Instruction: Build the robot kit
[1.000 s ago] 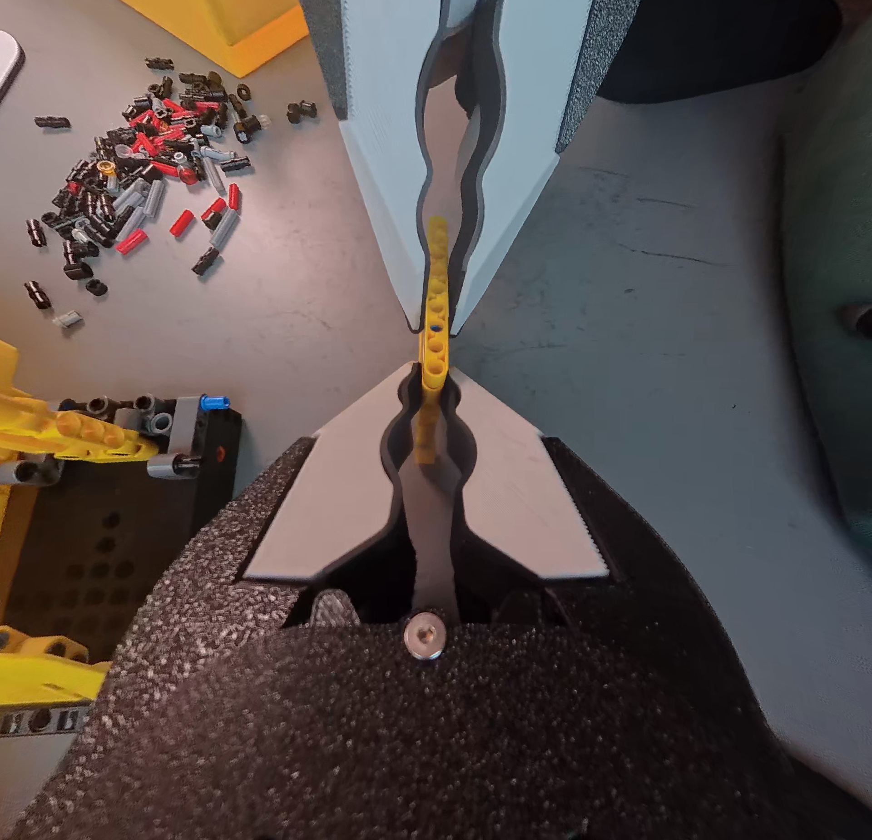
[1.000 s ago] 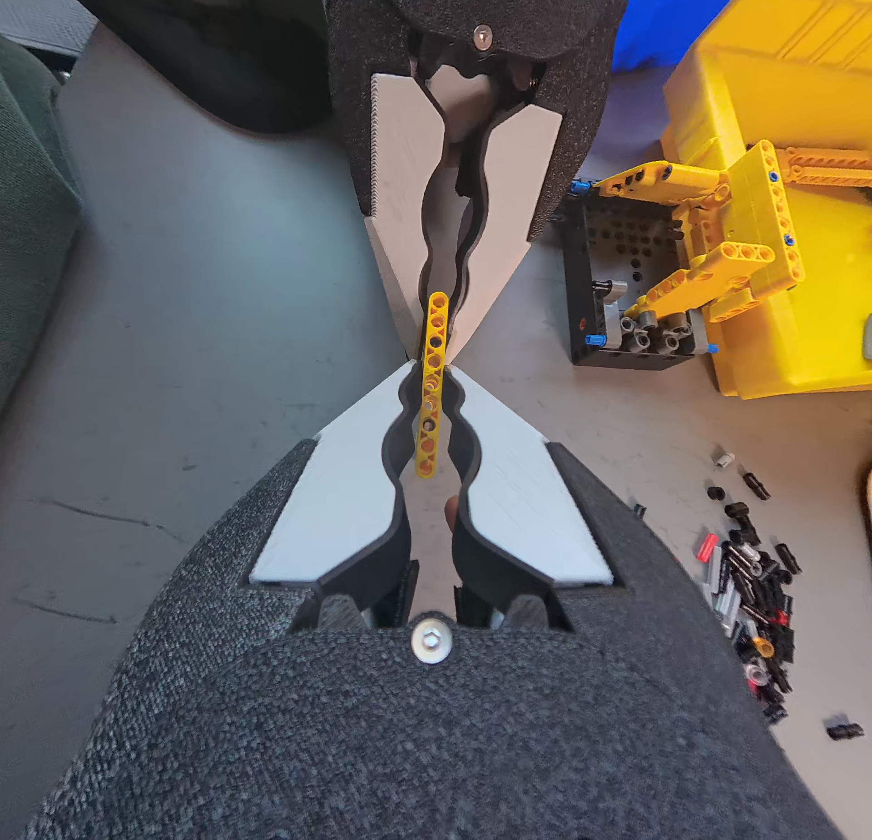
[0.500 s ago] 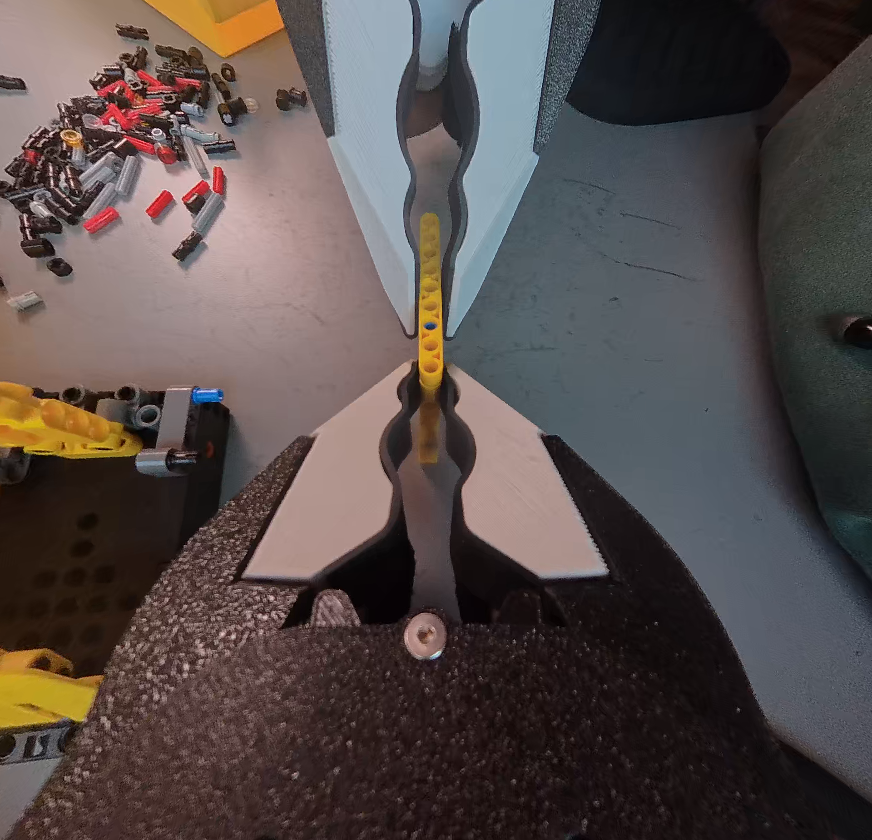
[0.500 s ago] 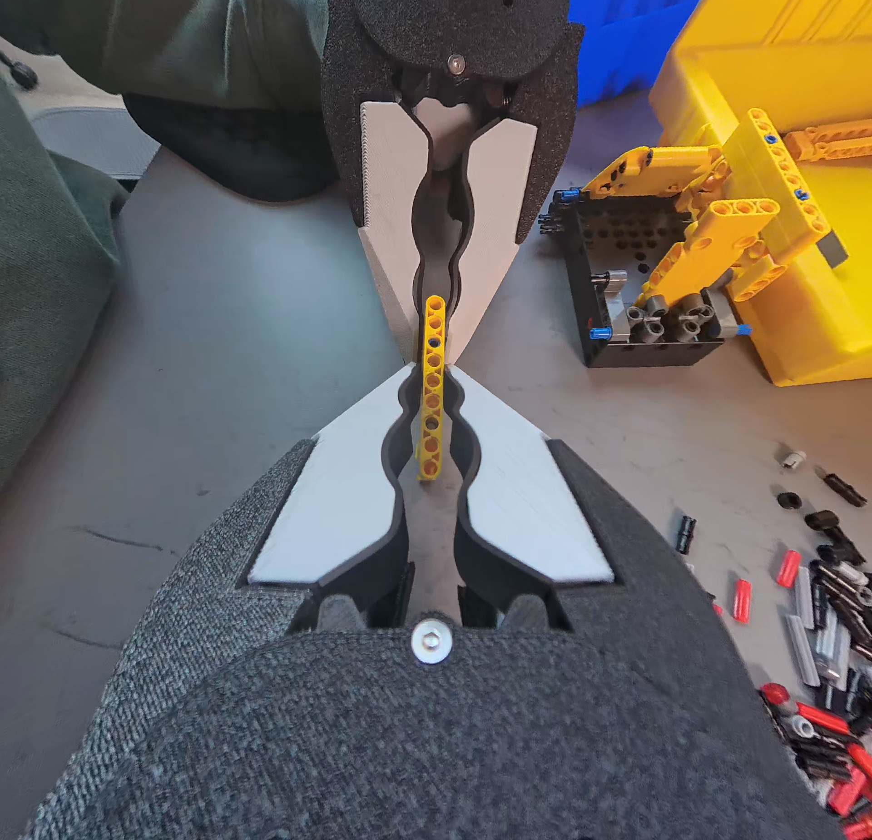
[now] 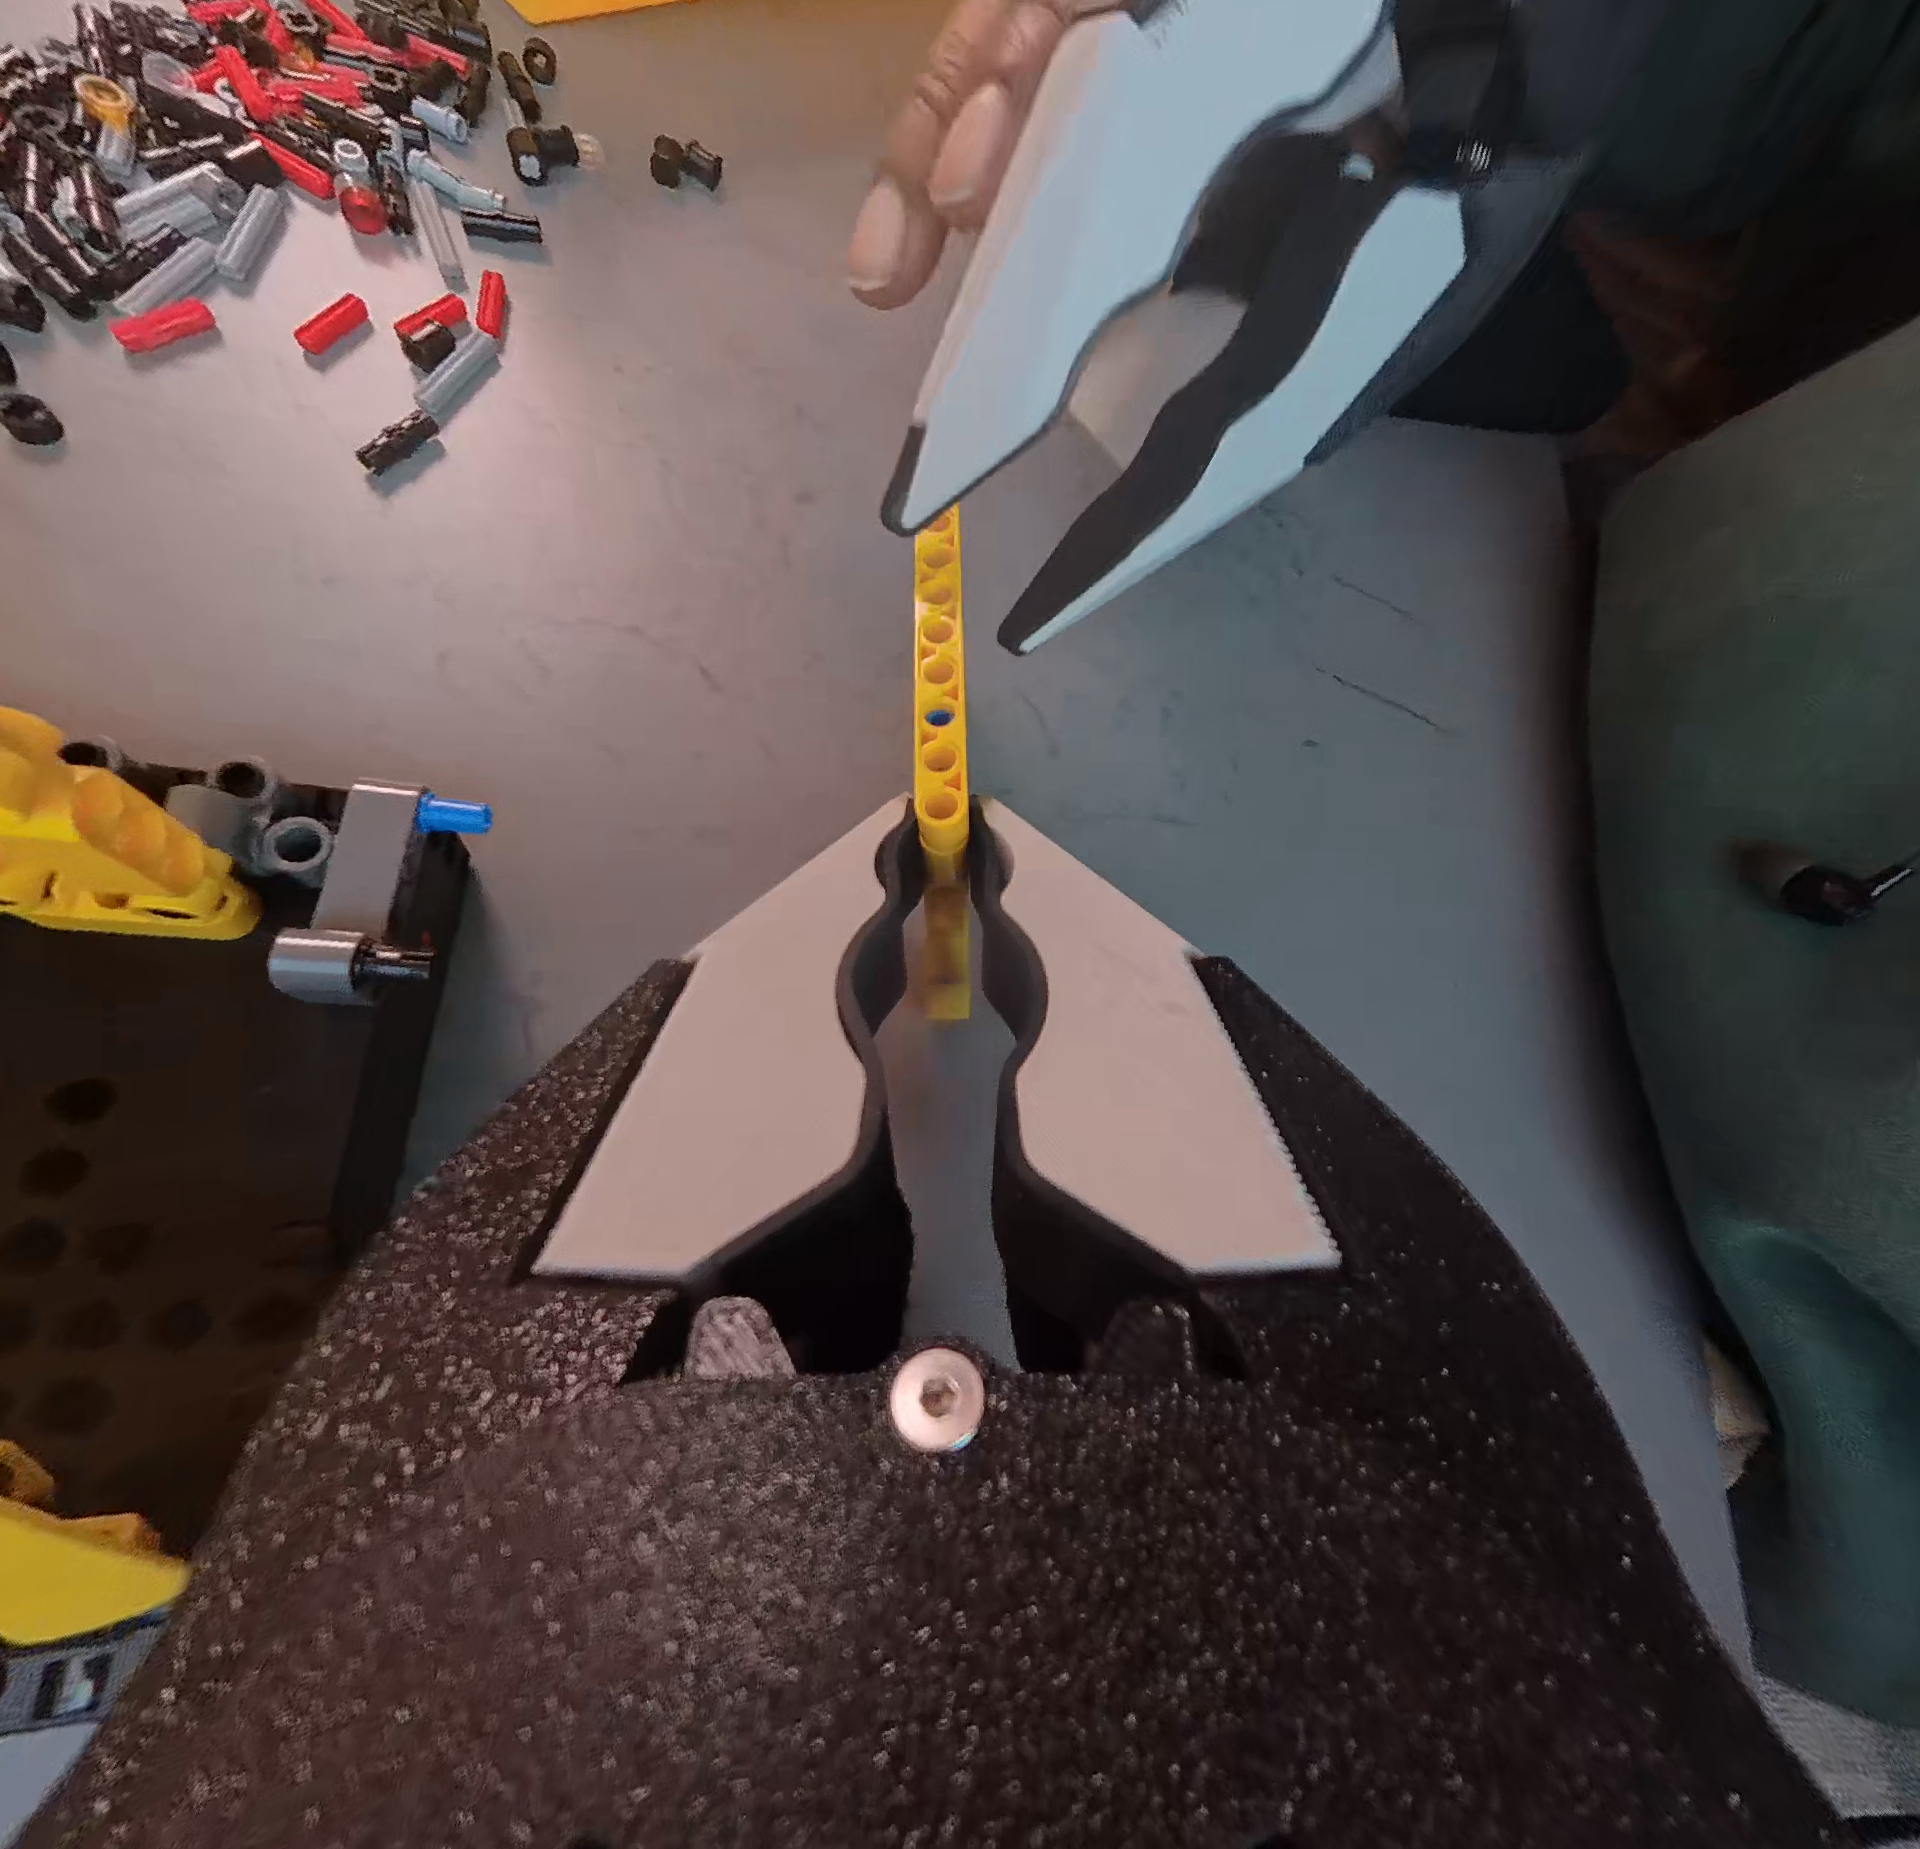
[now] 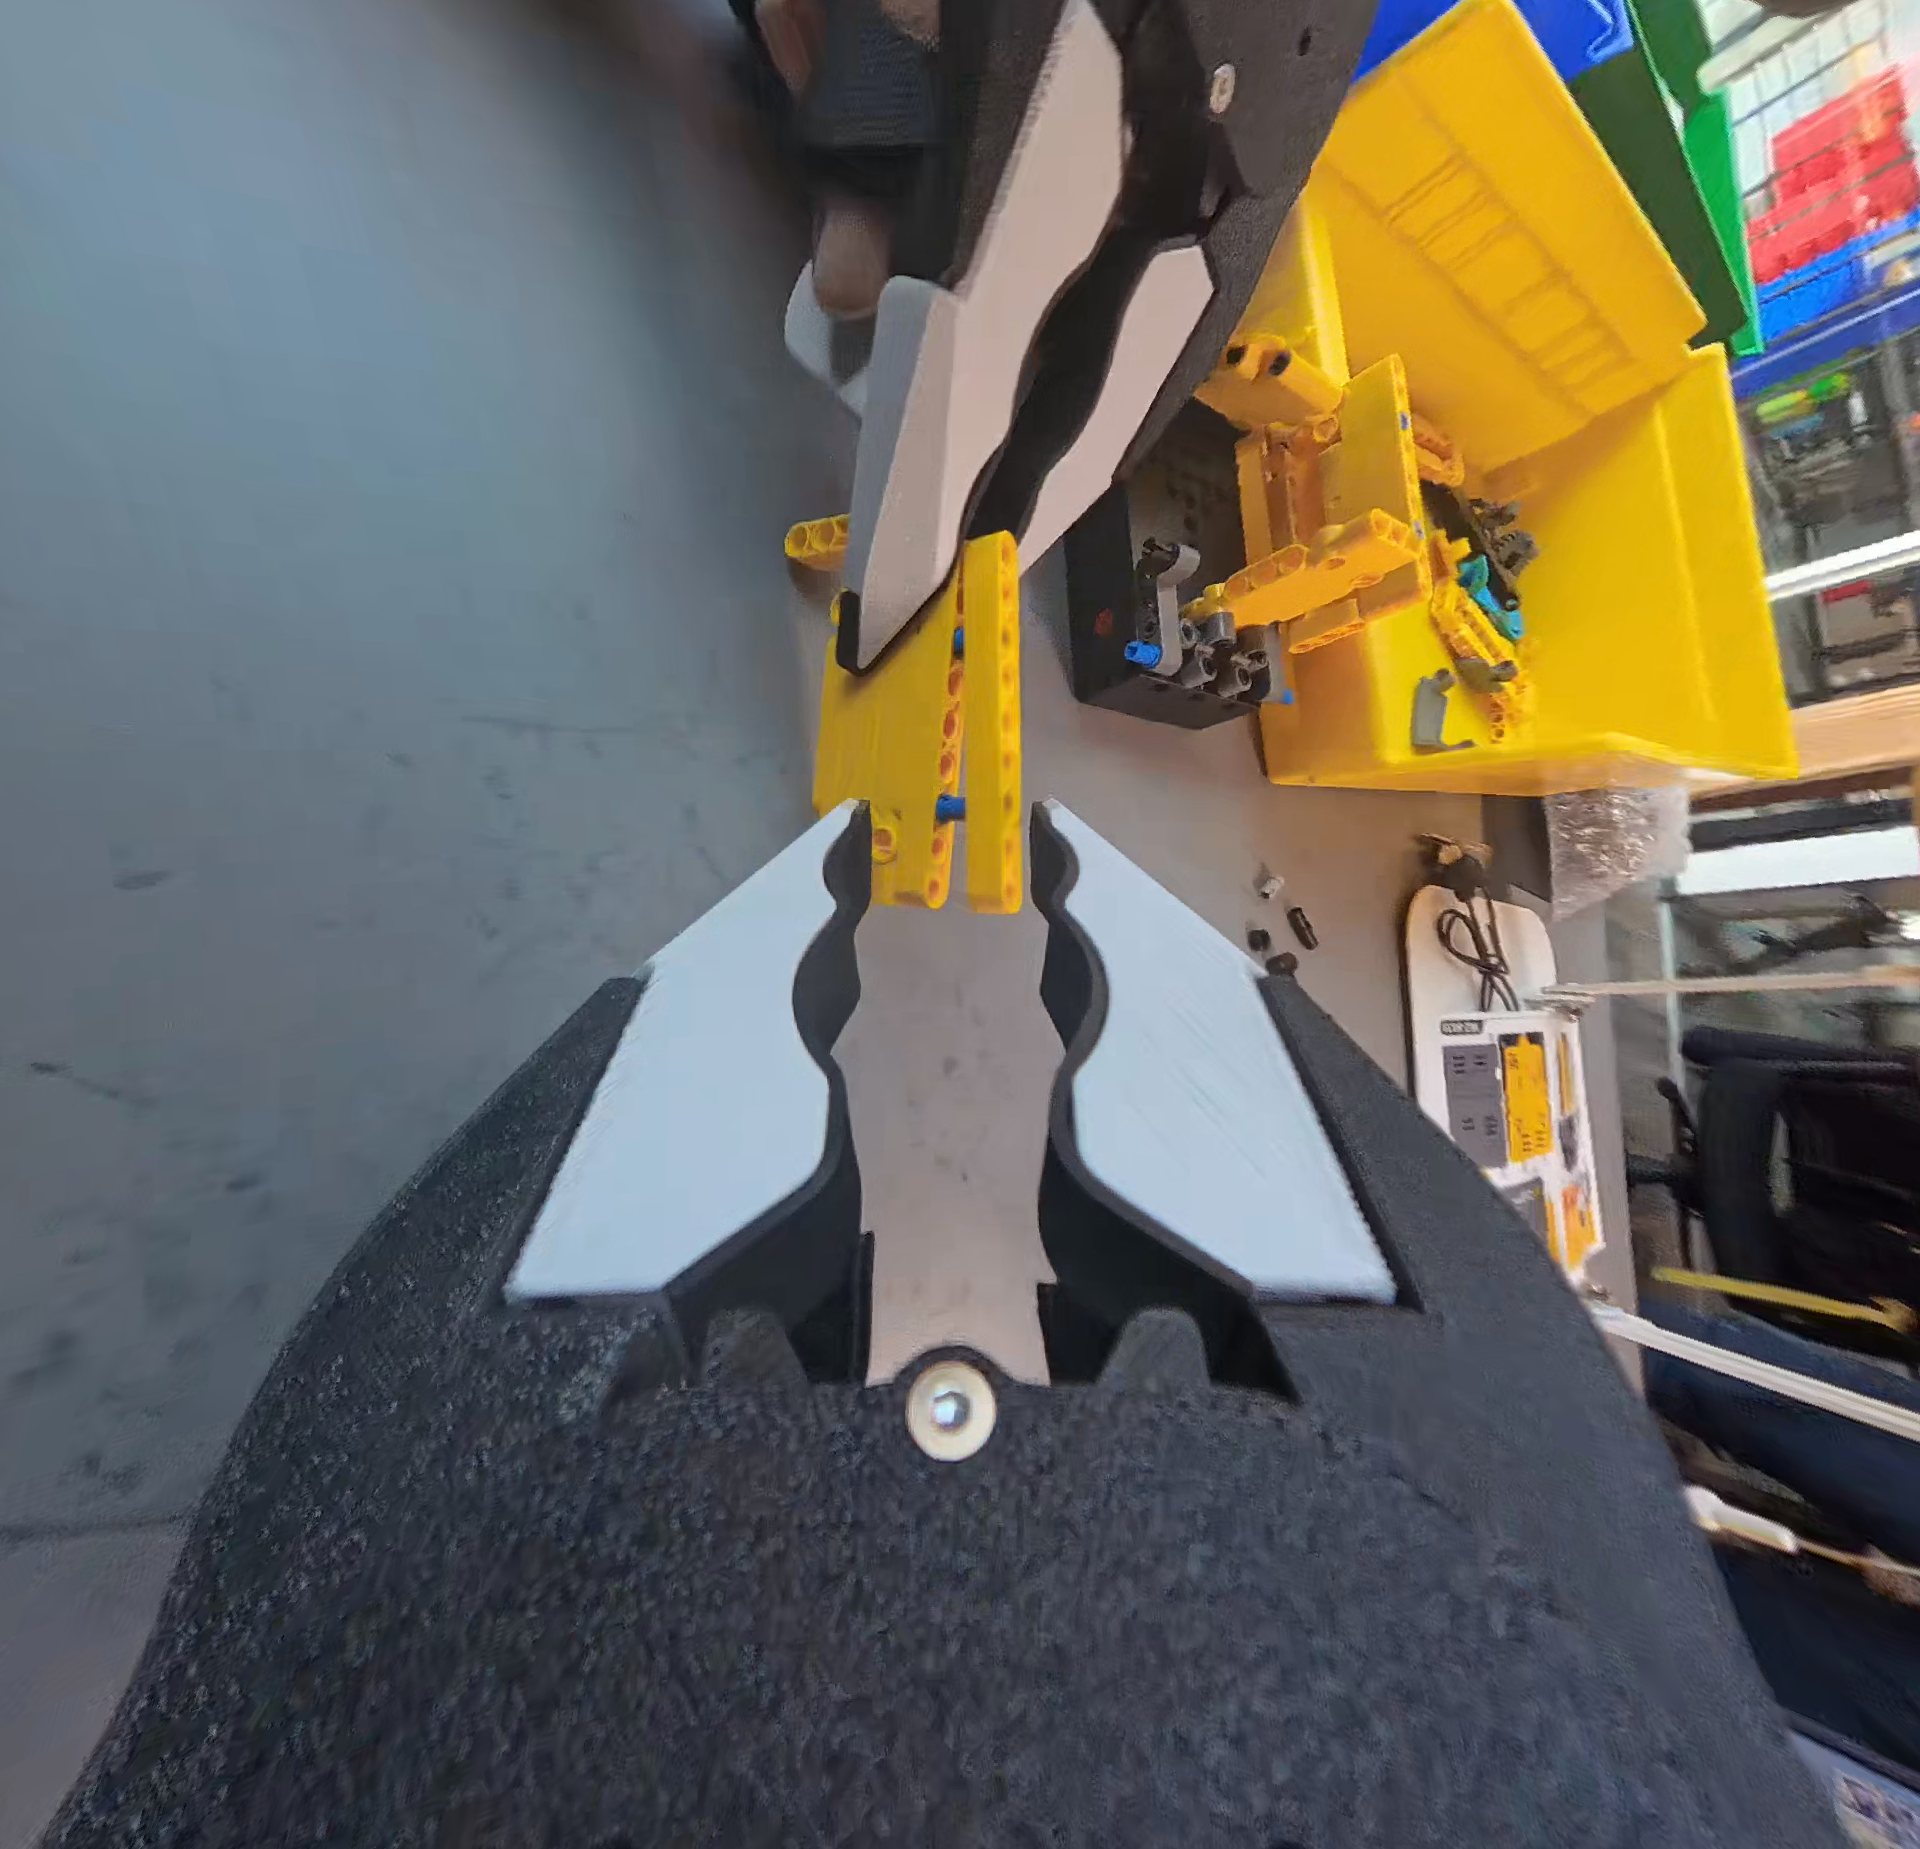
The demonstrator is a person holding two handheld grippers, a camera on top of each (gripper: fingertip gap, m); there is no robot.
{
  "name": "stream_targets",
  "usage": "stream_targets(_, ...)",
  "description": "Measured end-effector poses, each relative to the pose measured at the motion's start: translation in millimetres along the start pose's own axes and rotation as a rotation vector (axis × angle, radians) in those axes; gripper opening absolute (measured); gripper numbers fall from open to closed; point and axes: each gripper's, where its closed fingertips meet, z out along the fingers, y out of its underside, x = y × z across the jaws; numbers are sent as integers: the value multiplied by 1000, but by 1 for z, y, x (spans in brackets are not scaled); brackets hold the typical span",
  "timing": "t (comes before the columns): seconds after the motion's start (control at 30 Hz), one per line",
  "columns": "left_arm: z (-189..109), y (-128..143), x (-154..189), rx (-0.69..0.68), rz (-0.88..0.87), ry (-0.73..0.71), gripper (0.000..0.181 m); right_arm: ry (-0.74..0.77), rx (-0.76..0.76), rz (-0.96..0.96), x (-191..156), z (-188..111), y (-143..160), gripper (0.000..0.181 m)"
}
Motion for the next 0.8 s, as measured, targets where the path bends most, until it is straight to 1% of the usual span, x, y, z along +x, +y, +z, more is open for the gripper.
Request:
stream_targets(0.07,0,-4,-1,33,-104,33,6,55,-40,-14,-3,6,6,44)
stream_targets(0.13,-1,-9,-3,70,-195,68,6,106,-57,0,-2,11,10,51)
stream_targets(0.2,-2,-14,-2,112,-289,126,6,173,-59,-21,5,12,11,51)
stream_targets(0.27,-5,-20,-2,150,-358,180,6,199,-43,-49,11,10,9,51)
stream_targets(0.3,-6,-22,-2,166,-383,201,6,193,-24,-32,12,9,8,51)
stream_targets(0.37,-7,-24,-1,181,-408,226,6,162,6,-1,13,7,7,51)
stream_targets(0.57,-9,-29,1,224,-466,278,6,129,62,59,12,3,2,49)
stream_targets(0.73,-8,-30,1,243,-490,296,6,122,70,76,10,2,2,48)
stream_targets(0.77,-9,-31,1,253,-496,303,6,123,75,73,9,1,1,39)
stream_targets(0.8,-11,-32,1,266,-500,311,6,126,89,82,10,0,-1,39)
